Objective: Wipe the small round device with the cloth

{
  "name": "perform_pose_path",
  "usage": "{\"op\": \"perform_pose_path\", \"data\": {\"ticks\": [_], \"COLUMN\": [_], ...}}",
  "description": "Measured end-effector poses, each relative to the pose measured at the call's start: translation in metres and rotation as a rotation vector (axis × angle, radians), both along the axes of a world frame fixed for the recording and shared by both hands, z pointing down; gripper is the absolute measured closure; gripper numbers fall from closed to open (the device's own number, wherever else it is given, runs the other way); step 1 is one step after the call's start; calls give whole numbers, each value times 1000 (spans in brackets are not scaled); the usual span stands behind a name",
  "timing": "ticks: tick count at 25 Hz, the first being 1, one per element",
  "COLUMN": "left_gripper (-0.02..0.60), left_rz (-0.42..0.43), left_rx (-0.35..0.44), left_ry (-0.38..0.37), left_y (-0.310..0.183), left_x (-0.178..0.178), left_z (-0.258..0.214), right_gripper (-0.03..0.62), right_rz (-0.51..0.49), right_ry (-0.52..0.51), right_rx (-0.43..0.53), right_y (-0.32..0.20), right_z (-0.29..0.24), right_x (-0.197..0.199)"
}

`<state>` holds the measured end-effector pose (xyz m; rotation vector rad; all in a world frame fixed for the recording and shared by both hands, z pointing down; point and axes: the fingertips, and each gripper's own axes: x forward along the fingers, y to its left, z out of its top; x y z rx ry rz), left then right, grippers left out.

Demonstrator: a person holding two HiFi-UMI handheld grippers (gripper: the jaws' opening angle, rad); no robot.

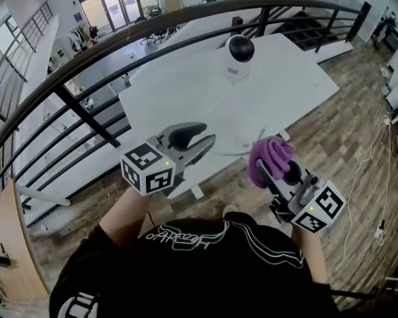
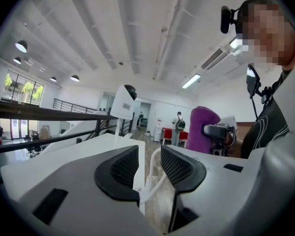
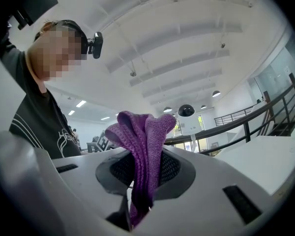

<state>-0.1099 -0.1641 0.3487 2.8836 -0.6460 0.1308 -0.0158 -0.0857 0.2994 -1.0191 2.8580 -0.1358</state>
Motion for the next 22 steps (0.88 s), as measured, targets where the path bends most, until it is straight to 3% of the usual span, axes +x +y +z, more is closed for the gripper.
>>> {"op": "perform_pose_path", "data": {"ticks": [5, 11, 22], "left_gripper": [414, 407, 405], "left_rz": [-31, -40, -25], "left_rx": [-21, -49, -97], "left_ry": [-71, -112, -167], "left_y": [-41, -91, -118], "left_x": [5, 9, 20], "left_z": [24, 34, 68], "right_gripper": [536, 536, 536], "right_rz": [23, 40, 132], "right_ry": [35, 90, 281], "right_rx": [19, 77, 238], "right_y": [-18, -59, -99], "right_z": [-2, -25, -34], "right_x": [13, 9, 1]}}
